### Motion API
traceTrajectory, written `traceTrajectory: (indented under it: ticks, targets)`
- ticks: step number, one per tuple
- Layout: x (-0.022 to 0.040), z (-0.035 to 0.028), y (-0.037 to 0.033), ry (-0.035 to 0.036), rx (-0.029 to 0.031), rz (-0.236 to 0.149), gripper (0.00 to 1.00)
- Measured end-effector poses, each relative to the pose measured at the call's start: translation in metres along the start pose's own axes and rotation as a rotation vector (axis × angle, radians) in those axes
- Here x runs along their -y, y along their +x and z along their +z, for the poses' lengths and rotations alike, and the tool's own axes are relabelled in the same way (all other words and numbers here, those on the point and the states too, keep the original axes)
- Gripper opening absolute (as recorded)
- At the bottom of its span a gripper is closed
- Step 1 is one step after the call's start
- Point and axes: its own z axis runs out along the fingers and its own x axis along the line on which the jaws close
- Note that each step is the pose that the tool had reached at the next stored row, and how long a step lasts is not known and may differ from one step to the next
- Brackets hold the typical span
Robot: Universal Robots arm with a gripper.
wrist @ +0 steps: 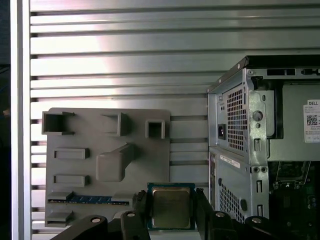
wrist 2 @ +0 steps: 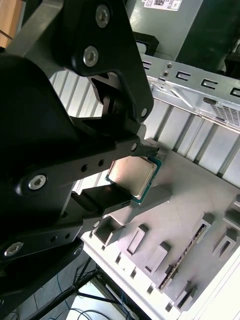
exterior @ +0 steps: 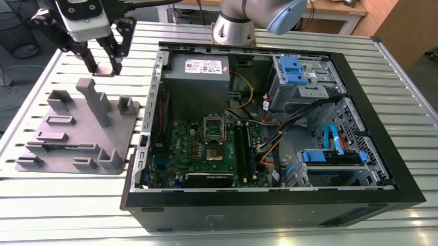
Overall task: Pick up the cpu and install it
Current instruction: 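Pick up the cpu and move it towards the insertion slot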
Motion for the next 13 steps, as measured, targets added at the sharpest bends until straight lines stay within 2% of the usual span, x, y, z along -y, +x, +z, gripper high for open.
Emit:
traceTrajectory:
  ticks: [13]
  targets:
    - [-0.0002,-0.0001,-0.0063,0.0000,0.0000,0.000,0.47]
